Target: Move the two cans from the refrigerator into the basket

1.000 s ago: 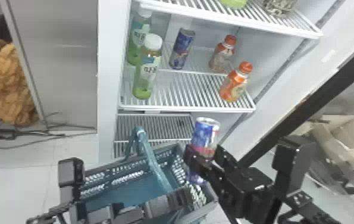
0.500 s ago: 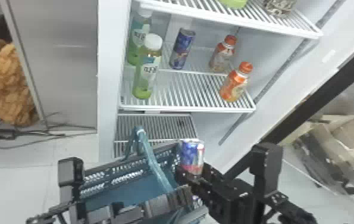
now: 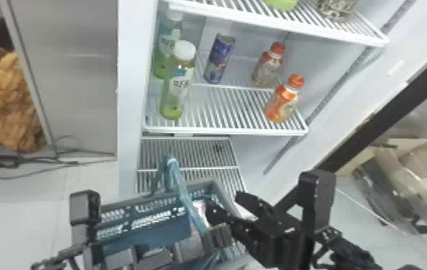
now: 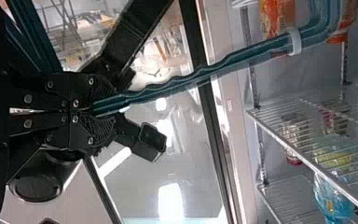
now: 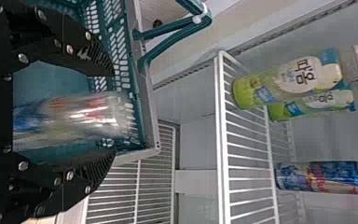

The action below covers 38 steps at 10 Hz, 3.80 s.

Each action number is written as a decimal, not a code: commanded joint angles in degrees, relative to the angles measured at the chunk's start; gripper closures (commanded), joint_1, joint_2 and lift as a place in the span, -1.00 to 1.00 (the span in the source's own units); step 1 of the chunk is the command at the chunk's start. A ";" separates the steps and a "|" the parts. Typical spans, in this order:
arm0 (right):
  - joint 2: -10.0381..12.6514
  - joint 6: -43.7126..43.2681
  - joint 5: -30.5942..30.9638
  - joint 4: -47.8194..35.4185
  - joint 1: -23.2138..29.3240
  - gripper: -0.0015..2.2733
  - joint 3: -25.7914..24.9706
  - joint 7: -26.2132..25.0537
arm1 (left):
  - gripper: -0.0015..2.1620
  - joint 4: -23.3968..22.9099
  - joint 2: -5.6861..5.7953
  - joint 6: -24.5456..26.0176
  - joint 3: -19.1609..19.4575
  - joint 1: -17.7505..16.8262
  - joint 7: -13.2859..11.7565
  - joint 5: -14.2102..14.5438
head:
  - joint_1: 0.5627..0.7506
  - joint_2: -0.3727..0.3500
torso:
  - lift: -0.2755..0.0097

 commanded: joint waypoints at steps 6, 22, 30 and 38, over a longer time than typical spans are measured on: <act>0.18 -15.01 0.34 1.55 0.60 -0.62 -0.12 0.01 | 0.09 -0.06 -0.01 0.14 -0.01 0.00 -0.01 0.03 | 0.41 -0.94 | -1.00; 0.62 -58.04 5.71 34.46 -15.85 -0.91 3.77 -0.25 | 0.09 0.08 -0.27 0.42 -0.24 -0.28 -0.01 -0.09 | 0.41 -0.94 | -1.00; -0.96 -63.39 7.88 50.21 -30.06 -0.91 6.85 -0.34 | 0.09 0.37 -0.01 0.42 -0.69 -0.56 -0.01 0.03 | 0.41 -0.94 | -1.00; -1.93 -65.22 7.77 63.29 -43.56 -0.91 11.54 -1.83 | 0.09 0.51 0.08 0.56 -1.04 -1.13 -0.01 -0.09 | 0.41 -0.94 | -1.00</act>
